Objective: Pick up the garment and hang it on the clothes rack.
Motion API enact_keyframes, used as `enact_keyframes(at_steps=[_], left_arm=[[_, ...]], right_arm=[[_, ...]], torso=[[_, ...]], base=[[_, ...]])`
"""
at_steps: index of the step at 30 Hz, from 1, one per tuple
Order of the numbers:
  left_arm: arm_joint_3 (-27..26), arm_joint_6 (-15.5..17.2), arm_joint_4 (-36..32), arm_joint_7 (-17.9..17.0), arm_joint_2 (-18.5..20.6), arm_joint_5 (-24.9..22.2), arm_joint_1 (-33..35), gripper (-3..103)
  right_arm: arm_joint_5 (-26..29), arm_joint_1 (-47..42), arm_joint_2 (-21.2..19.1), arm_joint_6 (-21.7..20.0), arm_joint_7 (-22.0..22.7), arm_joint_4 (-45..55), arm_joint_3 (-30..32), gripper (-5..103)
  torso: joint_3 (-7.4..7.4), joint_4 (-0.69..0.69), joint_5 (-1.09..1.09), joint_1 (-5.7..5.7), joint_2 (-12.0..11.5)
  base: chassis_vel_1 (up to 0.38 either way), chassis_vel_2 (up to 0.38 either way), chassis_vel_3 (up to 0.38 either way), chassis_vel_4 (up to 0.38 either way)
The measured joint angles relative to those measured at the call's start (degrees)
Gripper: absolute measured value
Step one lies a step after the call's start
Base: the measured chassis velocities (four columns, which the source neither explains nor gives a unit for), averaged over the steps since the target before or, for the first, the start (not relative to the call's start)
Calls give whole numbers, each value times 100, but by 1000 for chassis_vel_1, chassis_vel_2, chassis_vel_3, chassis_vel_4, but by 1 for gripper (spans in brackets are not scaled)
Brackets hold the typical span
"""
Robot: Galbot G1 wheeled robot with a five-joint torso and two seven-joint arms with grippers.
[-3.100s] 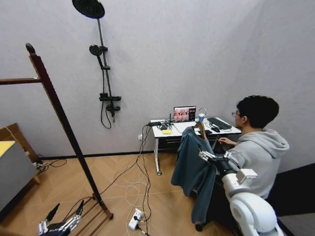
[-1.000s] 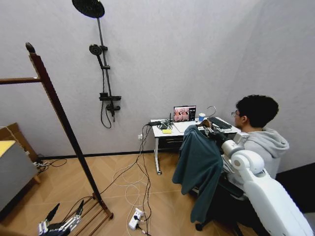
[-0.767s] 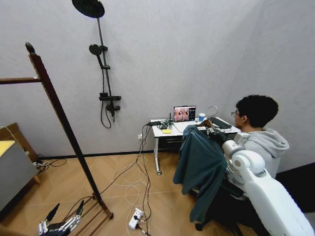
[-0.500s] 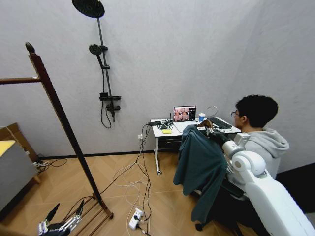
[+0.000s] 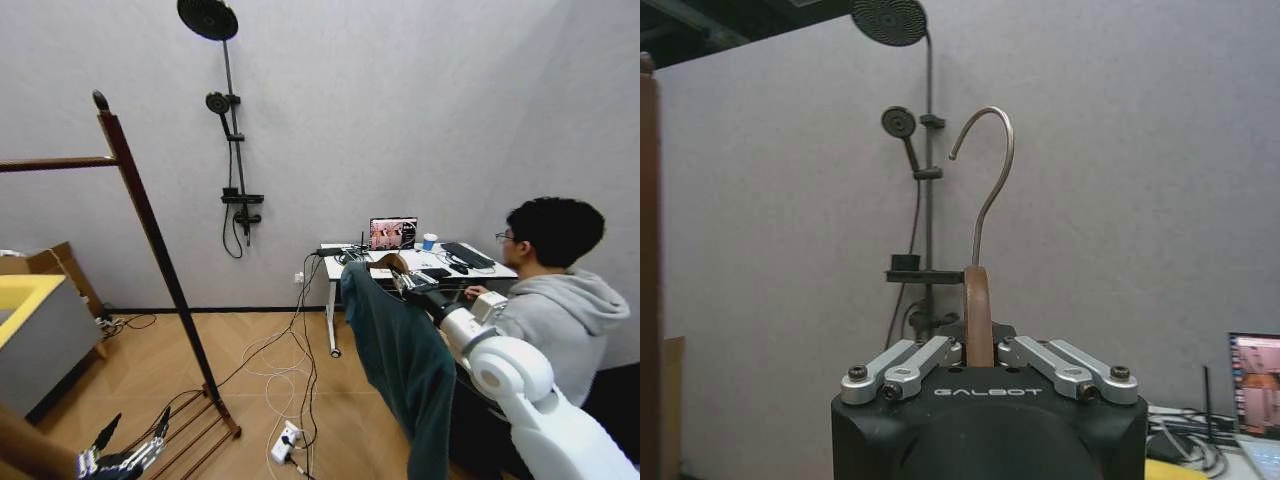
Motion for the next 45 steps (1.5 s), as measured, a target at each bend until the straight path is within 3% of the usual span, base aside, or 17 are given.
enact_keyframes(at_steps=[9, 20, 45], left_arm=[[0, 0, 0, 0, 0, 0, 0, 100], [0, 0, 0, 0, 0, 0, 0, 100], [0, 0, 0, 0, 0, 0, 0, 100]], right_arm=[[-29, -298, 22, -69, -22, 329, 16, 10], [-535, -518, 154, -21, -450, 432, 48, 10], [-770, -509, 214, 45, -635, 323, -42, 10]], torso=[[0, 1, 1, -1, 0], [0, 1, 0, -1, 0], [2, 2, 4, 3, -2]], base=[[108, 103, 113, 102], [131, 118, 129, 136], [70, 187, 182, 68]])
